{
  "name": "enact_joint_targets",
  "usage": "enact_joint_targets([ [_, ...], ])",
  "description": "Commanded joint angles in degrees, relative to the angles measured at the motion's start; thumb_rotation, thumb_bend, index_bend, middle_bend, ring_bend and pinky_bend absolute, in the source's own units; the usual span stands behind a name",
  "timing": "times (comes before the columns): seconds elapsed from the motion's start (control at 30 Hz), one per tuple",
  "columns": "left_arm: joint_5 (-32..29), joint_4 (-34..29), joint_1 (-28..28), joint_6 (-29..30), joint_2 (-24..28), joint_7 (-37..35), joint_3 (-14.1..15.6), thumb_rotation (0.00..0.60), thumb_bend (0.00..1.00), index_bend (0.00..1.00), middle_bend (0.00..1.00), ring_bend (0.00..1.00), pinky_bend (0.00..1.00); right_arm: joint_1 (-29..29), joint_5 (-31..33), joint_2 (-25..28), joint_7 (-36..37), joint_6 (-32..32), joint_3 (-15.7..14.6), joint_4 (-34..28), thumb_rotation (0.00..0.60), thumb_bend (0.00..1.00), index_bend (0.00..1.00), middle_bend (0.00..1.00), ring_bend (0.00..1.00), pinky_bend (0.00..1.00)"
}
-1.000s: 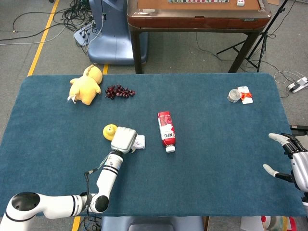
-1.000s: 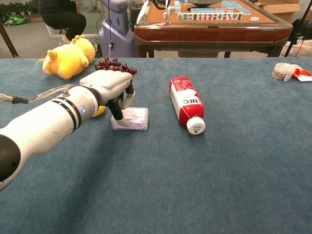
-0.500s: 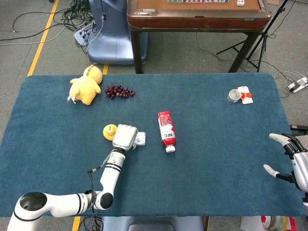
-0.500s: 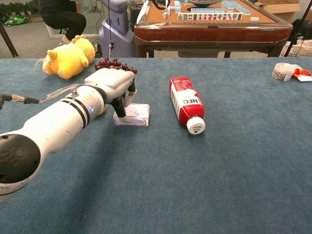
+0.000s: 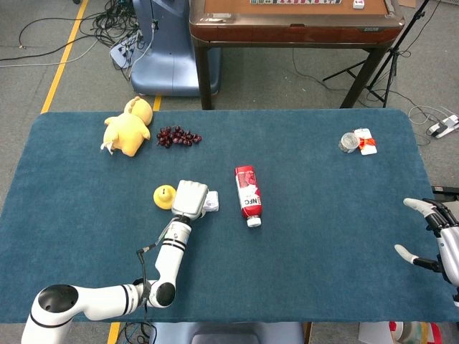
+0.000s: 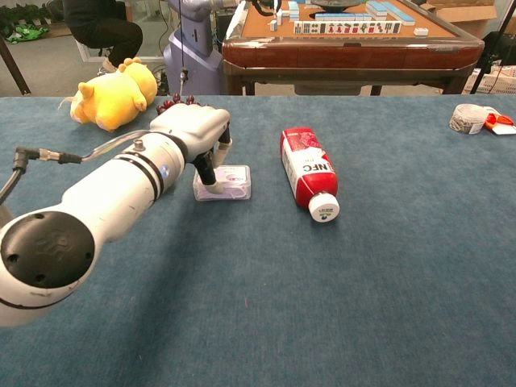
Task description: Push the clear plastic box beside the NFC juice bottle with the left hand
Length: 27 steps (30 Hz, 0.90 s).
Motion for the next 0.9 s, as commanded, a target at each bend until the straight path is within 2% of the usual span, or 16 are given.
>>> enact_joint_targets([
  [0.03,-0.6,0.6,-0.15,0.03,-0.38,0.73,-0.14,0.6,0.0,0.84,1.0,1.0,1.0,-0.01,-0.12,0.02,-0.01,-0.01,-0.06,-0.03,0.6,0.01,0.23,0.27,0.16,0.49],
  [0.23,-0.15,-2.16,1.01,1.43,0.65,1.63,0.92,0.6,0.0,0.83,1.0,1.0,1.0,0.07,-0.42,-0.18,-0.47,-0.22,-0.23,-0.11,0.6,0.01,0.23,0.27,0.16,0.49],
  [0.47,-0.91,-12.06,4.5,5.82,5.81,3.76,1.98,0.6,0.0,0.83,1.0,1.0,1.0,0.05,-0.33,-0.21,-0.98,-0.13,-0.17,-0.18,0.6,0.01,0.23,0.27,0.16,0.49],
  [0.57,-0.42,-17.63,6.53,8.27,9.09,4.16,2.92,0.6,0.0,0.82,1.0,1.0,1.0,-0.06,0.3,-0.03,-1.15,-0.12,0.01,-0.4,0.6,0.01,0.23,0.27,0.16,0.49],
  [0.7,0.27,-27.98,9.57,10.85,15.96,5.46,5.14,0.6,0.0,0.82,1.0,1.0,1.0,-0.18,1.17,0.44,-1.62,-0.53,0.06,-1.02,0.6,0.01,0.23,0.27,0.16,0.49],
  [0.9,6.14,-40.48,16.12,14.78,27.78,-0.06,9.14,0.6,0.0,0.81,1.0,1.0,1.0,0.13,2.87,0.93,-3.13,-2.46,-0.02,-1.8,0.6,0.01,0.23,0.27,0.16,0.49],
])
